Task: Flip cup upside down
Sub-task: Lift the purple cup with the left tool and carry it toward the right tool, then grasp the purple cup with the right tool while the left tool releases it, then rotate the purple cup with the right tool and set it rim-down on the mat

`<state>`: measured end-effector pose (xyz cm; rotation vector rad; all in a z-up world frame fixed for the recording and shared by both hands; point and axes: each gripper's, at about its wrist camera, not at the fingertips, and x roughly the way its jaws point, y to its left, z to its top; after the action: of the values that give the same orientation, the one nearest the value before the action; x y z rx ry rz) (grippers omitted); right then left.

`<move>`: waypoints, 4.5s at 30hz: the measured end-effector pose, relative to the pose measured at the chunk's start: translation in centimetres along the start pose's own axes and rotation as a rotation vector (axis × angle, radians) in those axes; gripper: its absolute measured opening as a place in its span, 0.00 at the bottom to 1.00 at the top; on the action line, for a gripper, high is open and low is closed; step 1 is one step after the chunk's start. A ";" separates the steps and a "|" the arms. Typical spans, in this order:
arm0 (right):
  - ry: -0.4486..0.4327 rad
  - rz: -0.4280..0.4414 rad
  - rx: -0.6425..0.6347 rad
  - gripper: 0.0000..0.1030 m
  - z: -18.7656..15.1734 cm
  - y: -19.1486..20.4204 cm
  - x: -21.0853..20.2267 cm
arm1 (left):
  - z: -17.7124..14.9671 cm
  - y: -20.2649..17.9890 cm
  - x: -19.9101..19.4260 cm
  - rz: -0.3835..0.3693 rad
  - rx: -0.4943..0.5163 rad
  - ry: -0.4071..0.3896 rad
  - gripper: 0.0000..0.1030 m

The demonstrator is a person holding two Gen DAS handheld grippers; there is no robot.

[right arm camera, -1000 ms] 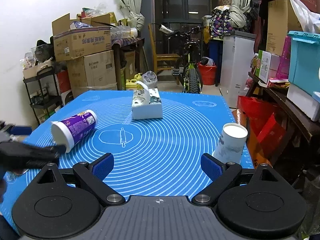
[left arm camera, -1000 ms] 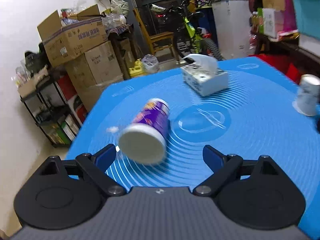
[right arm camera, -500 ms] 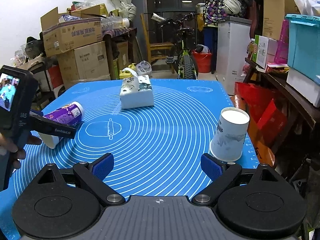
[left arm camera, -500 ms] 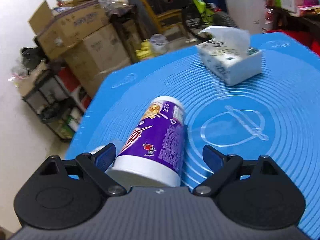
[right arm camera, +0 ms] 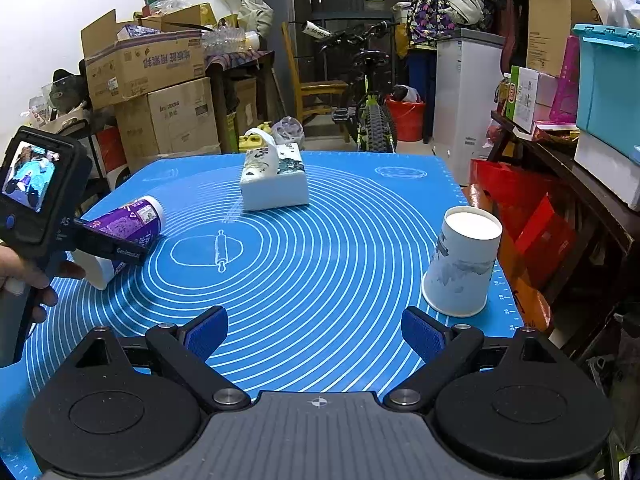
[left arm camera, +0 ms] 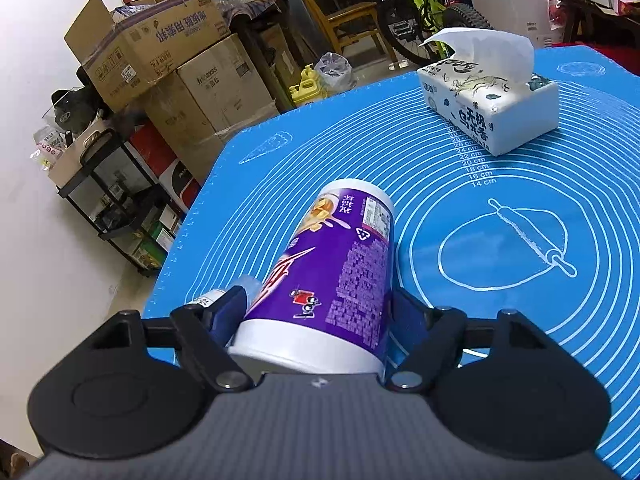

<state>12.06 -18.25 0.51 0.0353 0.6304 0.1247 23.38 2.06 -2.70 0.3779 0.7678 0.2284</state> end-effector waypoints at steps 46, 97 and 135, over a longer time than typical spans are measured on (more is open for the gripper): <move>-0.003 -0.051 0.015 0.91 -1.5 -2.4 -4.2 | -6.3 -5.1 -13.0 -0.309 -0.103 -0.039 0.66; 0.586 0.304 -0.055 0.70 4.9 12.2 11.6 | -10.6 6.6 -8.6 -0.260 -0.303 -0.025 0.90; -0.179 -0.035 -0.201 0.95 -4.0 3.1 -3.7 | -10.4 0.8 -14.4 -0.366 -0.237 -0.101 0.90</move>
<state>6.37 -15.63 -0.34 -0.1575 0.4375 0.1490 5.82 0.57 -0.14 0.0209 0.6880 -0.0441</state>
